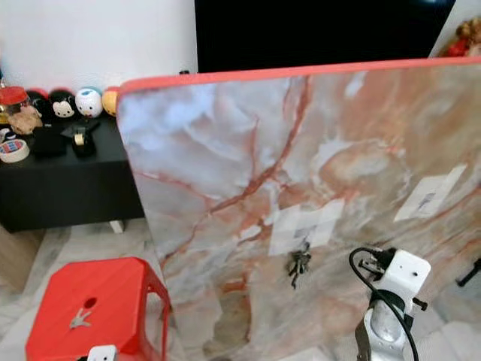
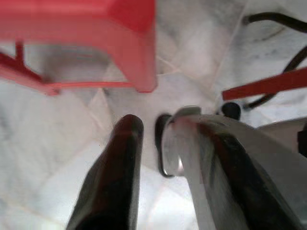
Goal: Hang keys on a hook
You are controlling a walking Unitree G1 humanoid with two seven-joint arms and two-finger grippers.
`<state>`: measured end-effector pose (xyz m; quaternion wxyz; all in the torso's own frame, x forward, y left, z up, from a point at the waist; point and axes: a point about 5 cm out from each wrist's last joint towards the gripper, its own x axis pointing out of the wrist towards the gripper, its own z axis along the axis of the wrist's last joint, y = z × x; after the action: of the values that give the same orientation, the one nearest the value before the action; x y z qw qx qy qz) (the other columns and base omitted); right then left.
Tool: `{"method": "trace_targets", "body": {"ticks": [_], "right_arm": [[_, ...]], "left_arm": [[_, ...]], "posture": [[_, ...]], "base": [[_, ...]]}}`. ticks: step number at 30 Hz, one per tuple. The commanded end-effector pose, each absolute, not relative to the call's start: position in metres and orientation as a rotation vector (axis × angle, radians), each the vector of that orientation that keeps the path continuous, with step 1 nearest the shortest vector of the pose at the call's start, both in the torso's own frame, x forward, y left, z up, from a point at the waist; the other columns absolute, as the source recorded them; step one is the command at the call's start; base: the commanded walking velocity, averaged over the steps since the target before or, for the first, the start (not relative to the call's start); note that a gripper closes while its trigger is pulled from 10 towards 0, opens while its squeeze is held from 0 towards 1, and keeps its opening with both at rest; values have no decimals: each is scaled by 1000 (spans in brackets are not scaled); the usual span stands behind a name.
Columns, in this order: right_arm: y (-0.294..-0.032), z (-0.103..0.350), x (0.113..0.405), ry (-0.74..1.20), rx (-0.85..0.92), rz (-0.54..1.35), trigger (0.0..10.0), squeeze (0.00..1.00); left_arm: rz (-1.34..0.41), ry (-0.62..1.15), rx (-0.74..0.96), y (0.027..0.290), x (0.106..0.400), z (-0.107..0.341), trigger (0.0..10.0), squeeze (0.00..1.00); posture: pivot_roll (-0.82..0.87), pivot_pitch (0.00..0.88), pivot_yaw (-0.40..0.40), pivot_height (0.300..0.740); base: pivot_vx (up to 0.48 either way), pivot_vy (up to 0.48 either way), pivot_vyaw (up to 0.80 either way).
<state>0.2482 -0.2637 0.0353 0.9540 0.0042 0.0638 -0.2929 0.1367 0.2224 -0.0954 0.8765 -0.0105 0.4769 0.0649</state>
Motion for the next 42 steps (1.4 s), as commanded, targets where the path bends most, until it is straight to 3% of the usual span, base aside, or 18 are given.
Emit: {"method": "trace_targets", "body": {"ticks": [1, 10, 18, 30, 42], "right_arm": [[-266, 46, 253, 90, 2, -590, 10000, 0], [-261, 50, 248, 77, -3, -587, 10000, 0], [-243, 77, 233, -13, -122, -509, 10000, 0], [-260, 112, 198, -59, -271, -759, 10000, 0], [-259, 130, 205, -83, -319, -799, 10000, 0]], "left_arm": [[123, 1003, -6, 222, 136, -96, 10000, 0], [125, 1004, -8, 222, 137, -96, 10000, 0], [119, 1003, -3, 221, 138, -96, 10000, 0], [114, 1003, -2, 220, 139, -96, 10000, 0], [112, 1005, 1, 220, 138, -96, 10000, 0]], "posture": [[55, 0, -79, 714], [55, 0, -82, 714], [39, 0, -77, 714], [31, 0, -82, 714], [28, 0, -76, 714]], "base": [[0, 0, 0], [0, 0, 0], [0, 0, 0], [0, 0, 0], [0, 0, 0]]}}
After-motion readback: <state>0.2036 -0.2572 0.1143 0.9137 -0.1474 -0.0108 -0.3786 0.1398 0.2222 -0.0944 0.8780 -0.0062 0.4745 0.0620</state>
